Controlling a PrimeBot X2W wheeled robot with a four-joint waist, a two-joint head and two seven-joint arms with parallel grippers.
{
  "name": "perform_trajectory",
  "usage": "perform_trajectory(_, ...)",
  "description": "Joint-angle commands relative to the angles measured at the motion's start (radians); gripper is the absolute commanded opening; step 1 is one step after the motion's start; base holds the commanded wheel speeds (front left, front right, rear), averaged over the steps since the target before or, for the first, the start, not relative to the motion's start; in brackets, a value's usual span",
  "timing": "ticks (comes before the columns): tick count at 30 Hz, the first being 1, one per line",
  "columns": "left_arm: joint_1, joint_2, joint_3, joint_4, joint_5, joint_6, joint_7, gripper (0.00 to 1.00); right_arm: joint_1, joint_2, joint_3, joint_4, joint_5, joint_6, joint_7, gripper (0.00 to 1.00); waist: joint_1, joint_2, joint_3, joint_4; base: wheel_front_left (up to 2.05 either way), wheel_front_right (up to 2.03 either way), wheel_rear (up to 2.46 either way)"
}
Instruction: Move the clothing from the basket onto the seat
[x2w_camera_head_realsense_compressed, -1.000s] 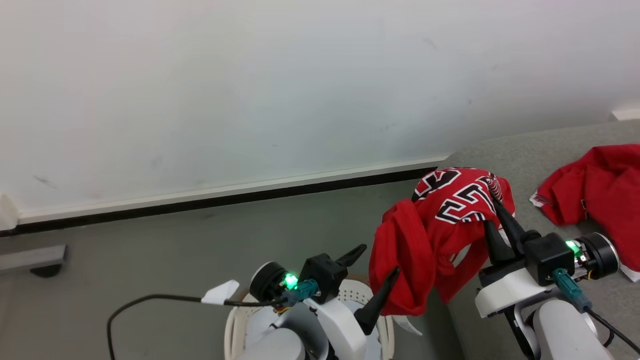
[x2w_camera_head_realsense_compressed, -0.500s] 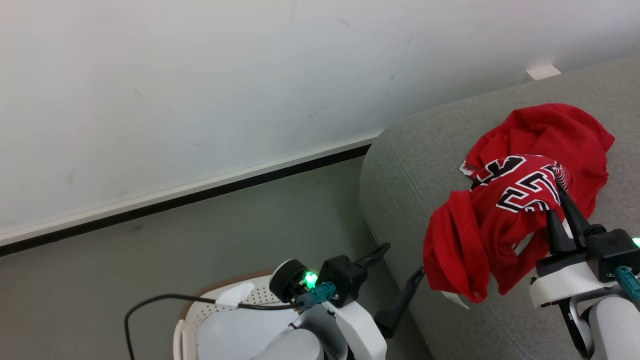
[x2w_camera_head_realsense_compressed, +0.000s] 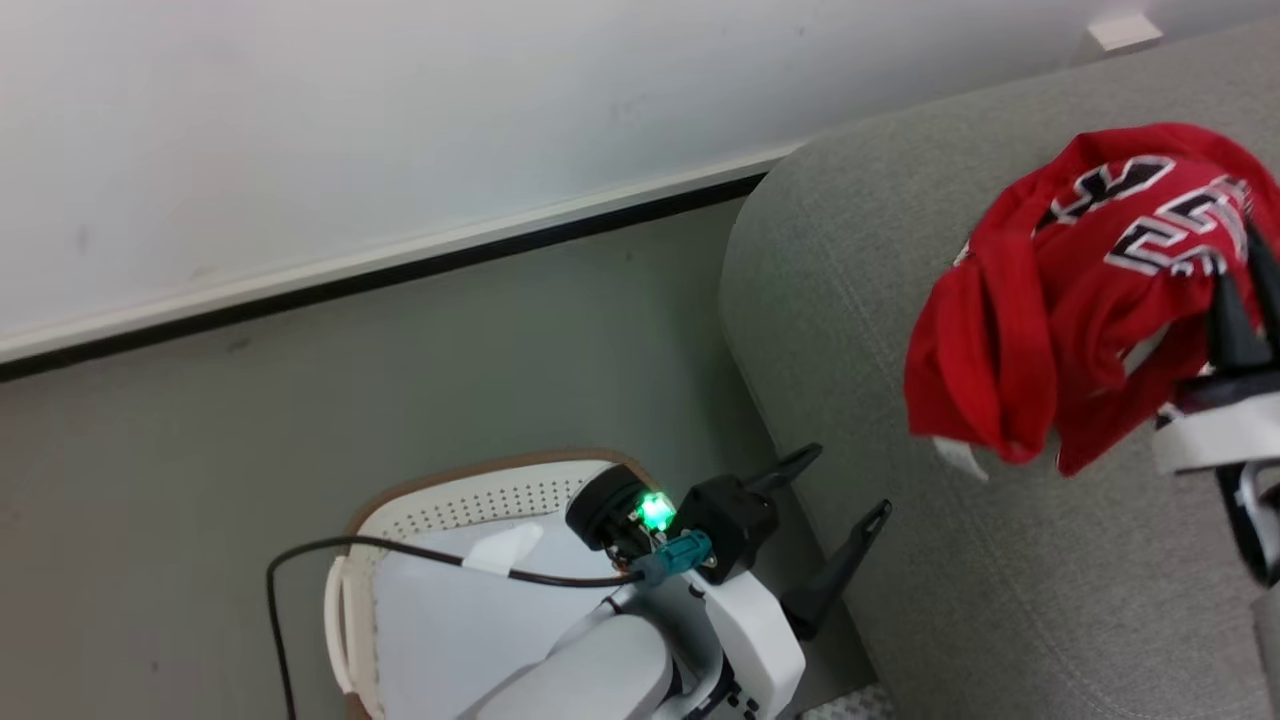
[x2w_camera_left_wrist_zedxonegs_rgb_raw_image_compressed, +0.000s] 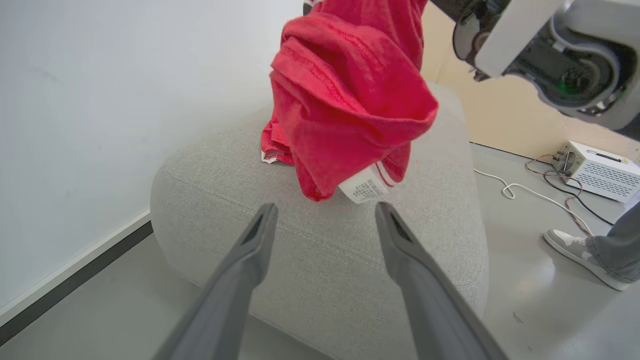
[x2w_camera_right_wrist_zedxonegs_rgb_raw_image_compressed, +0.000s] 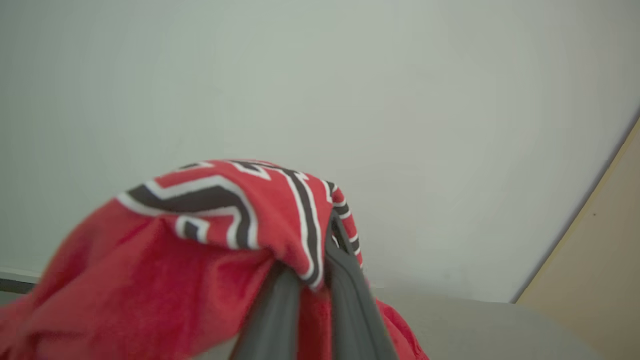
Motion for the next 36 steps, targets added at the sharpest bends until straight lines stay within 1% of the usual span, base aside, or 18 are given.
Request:
perform_trajectory(1, -0.022, 0.004, -0.002, -0.003, 0.009, -0.005, 0.002, 1.0, -0.063, -0.033, -0.002, 0.018, -0.015, -0.002, 0.001, 0.0, -0.0001, 0.0, 0.058, 0.032, 0.0, 0.0, 0.0)
perform_trajectory(2, -0.032, 0.004, -0.003, -0.004, 0.013, -0.006, 0.003, 1.0, -0.105, -0.044, -0.001, 0.036, -0.012, -0.002, 0.005, 0.0, -0.0001, 0.0, 0.074, 0.04, 0.0, 0.0, 0.0)
perform_trajectory(8, -0.086, -0.001, -0.009, -0.019, 0.024, -0.016, 0.002, 1.0, -0.366, -0.173, -0.057, 0.152, -0.03, -0.002, 0.06, 0.0, -0.0001, 0.0, 0.17, 0.097, 0.0, 0.0, 0.0)
perform_trajectory(12, -0.109, -0.001, -0.011, -0.025, 0.028, -0.018, -0.008, 1.0, -0.487, -0.248, -0.119, 0.259, -0.069, -0.002, 0.089, 0.0, -0.0001, 0.0, 0.22, 0.131, 0.0, 0.0, 0.0)
perform_trajectory(14, -0.115, 0.002, -0.01, -0.027, 0.029, -0.018, -0.01, 1.0, -0.525, -0.283, -0.17, 0.318, -0.102, -0.002, 0.095, 0.0, -0.0001, 0.0, 0.241, 0.148, 0.0, 0.0, 0.0)
perform_trajectory(17, -0.12, 0.007, -0.006, -0.031, 0.025, -0.014, -0.018, 1.0, -0.543, -0.307, -0.257, 0.409, -0.156, -0.002, 0.103, 0.0, -0.0001, 0.0, 0.266, 0.168, 0.0, 0.0, 0.0)
perform_trajectory(19, -0.118, 0.009, -0.001, -0.033, 0.017, -0.009, -0.026, 1.0, -0.523, -0.318, -0.319, 0.459, -0.195, -0.002, 0.095, 0.0, -0.0001, 0.0, 0.275, 0.177, 0.0, 0.0, 0.0)
perform_trajectory(24, -0.094, 0.016, 0.006, -0.026, 0.0, -0.005, -0.043, 1.0, -0.427, -0.289, -0.477, 0.58, -0.285, -0.002, 0.063, 0.0, -0.0001, 0.0, 0.268, 0.181, 0.0, 0.0, 0.0)
perform_trajectory(26, -0.083, 0.022, 0.007, -0.021, -0.008, -0.002, -0.046, 1.0, -0.396, -0.267, -0.53, 0.61, -0.308, -0.002, 0.046, 0.4, -0.0001, 0.0, 0.258, 0.177, 0.0, 0.0, 0.0)
perform_trajectory(27, -0.079, 0.026, 0.007, -0.018, -0.009, 0.0, -0.048, 1.0, -0.379, -0.252, -0.547, 0.623, -0.32, -0.002, 0.039, 0.65, -0.0001, 0.0, 0.252, 0.174, 0.0, 0.0, 0.0)
perform_trajectory(28, -0.075, 0.028, 0.008, -0.016, -0.01, 0.001, -0.052, 1.0, -0.362, -0.239, -0.562, 0.633, -0.333, -0.002, 0.029, 1.0, -0.0001, 0.0, 0.244, 0.171, 0.0, 0.0, 0.0)
perform_trajectory(31, -0.06, 0.031, 0.013, -0.011, -0.022, 0.009, -0.065, 1.0, -0.316, -0.2, -0.585, 0.627, -0.346, -0.002, 0.006, 1.0, -0.0001, 0.0, 0.215, 0.162, 0.0, 0.0, 0.0)
perform_trajectory(33, -0.045, 0.037, 0.021, -0.006, -0.027, 0.018, -0.073, 1.0, -0.28, -0.171, -0.593, 0.601, -0.34, -0.002, -0.001, 1.0, -0.0001, 0.0, 0.19, 0.155, 0.0, 0.0, 0.0)
perform_trajectory(36, -0.023, 0.047, 0.033, 0.0, -0.034, 0.029, -0.087, 1.0, -0.213, -0.113, -0.564, 0.494, -0.317, -0.002, -0.001, 1.0, -0.0001, 0.0, 0.157, 0.144, 0.0, 0.0, 0.0)
